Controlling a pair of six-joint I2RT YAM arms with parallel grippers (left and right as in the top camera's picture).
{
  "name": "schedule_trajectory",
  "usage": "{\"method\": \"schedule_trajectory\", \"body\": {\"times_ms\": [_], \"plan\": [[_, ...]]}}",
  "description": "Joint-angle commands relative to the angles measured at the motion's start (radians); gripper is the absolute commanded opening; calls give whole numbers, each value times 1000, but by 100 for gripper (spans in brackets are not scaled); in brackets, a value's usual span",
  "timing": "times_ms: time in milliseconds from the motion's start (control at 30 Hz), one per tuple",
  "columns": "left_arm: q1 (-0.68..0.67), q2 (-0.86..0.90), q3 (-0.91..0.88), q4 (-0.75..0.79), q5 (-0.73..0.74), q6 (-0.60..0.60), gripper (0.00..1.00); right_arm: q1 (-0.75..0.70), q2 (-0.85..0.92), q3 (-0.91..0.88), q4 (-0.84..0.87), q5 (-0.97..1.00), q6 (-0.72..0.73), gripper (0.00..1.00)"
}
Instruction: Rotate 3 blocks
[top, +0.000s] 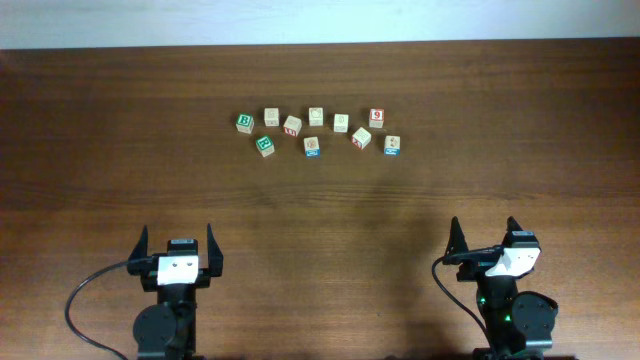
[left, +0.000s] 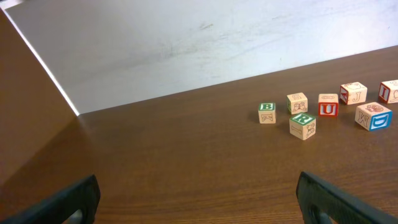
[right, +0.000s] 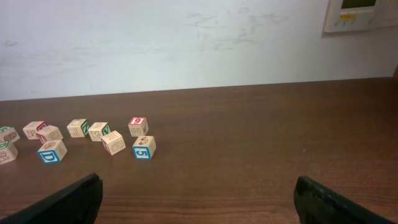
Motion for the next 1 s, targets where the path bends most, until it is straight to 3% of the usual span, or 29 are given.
{"method": "schedule_trajectory", "body": {"times_ms": [0, 967], "plan": [[2, -9, -6, 0, 11, 19, 99, -5, -6, -8, -2, 1, 3, 98], [2, -9, -6, 18, 22, 18, 99, -5, -6, -8, 3, -5, 6, 98]]}}
